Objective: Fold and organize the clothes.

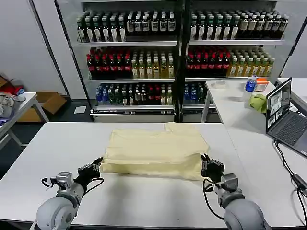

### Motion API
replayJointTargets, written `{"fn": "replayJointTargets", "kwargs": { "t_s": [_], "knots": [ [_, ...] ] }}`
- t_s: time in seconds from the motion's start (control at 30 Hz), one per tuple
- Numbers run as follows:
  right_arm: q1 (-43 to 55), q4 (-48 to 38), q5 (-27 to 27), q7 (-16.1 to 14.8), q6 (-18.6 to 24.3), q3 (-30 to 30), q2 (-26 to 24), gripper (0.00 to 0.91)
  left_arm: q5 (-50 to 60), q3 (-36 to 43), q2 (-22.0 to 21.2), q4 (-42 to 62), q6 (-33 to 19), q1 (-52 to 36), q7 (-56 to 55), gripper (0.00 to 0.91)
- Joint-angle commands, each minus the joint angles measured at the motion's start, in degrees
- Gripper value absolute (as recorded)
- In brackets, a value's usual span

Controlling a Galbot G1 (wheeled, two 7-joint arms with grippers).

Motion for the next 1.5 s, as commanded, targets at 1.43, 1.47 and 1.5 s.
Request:
{"fn": "replayJointTargets", "kwargs": {
  "t_s": [1.43, 1.47, 1.5],
  "knots": [
    [-8.6, -2.1, 5.4, 3.6, -3.9, 6.2, 4.1, 0.907, 1.8, 1.7, -0.8, 5.5, -0.8, -1.7, 0.4, 0.907],
    [-8.2, -2.3, 5.6, 3.7, -4.1, 5.8, 4.3, 0.907, 1.8, 1.8, -0.7, 5.7, -0.7, -1.8, 0.5, 0.907],
    [-7.8, -2.4, 5.6, 3.8, -4.2, 5.6, 4.5, 0.907, 1.8, 2.1, -0.7, 6.1, -0.6, -2.1, 0.5, 0.907]
  ]
}}
